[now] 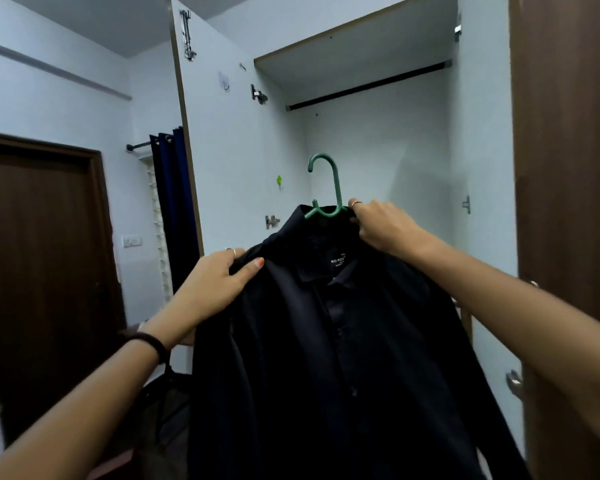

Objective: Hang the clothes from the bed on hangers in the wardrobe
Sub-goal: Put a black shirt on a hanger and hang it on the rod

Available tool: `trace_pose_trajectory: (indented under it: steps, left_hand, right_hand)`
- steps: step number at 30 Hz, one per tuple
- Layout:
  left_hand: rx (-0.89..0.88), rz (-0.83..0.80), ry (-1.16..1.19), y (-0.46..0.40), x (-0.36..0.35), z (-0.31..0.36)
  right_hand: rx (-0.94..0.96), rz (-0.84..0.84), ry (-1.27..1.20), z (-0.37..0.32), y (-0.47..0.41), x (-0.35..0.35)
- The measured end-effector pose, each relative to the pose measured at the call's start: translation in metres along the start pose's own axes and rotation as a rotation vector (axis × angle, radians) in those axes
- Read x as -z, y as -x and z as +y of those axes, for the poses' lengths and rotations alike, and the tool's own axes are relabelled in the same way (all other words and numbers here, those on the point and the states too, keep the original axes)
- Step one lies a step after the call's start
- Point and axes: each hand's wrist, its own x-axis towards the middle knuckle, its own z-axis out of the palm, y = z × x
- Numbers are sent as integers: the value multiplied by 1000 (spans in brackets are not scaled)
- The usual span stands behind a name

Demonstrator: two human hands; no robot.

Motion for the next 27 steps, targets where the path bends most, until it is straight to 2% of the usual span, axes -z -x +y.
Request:
trace_pose_trajectory:
  steps: [4, 10, 16, 21, 24, 27]
  left_hand:
    - [80, -12, 138, -49, -14, -44]
    - [68, 115, 89, -131, -56, -92]
    - [-8, 343, 96, -242, -111, -128]
    - [-28, 339, 166, -353, -181, -161]
    - [-17, 367, 128, -432, -211, -179]
    - [-62, 554, 16, -517, -224, -193]
  right_hand:
    - [42, 71, 52, -3, -75, -27]
    - [32, 112, 136, 19, -153, -68]
    - [-31, 209, 298, 76, -234, -108]
    - [-59, 229, 409, 139, -327, -181]
    - [-97, 241, 365, 176, -397, -226]
    - [-182, 358, 142, 204, -473, -260]
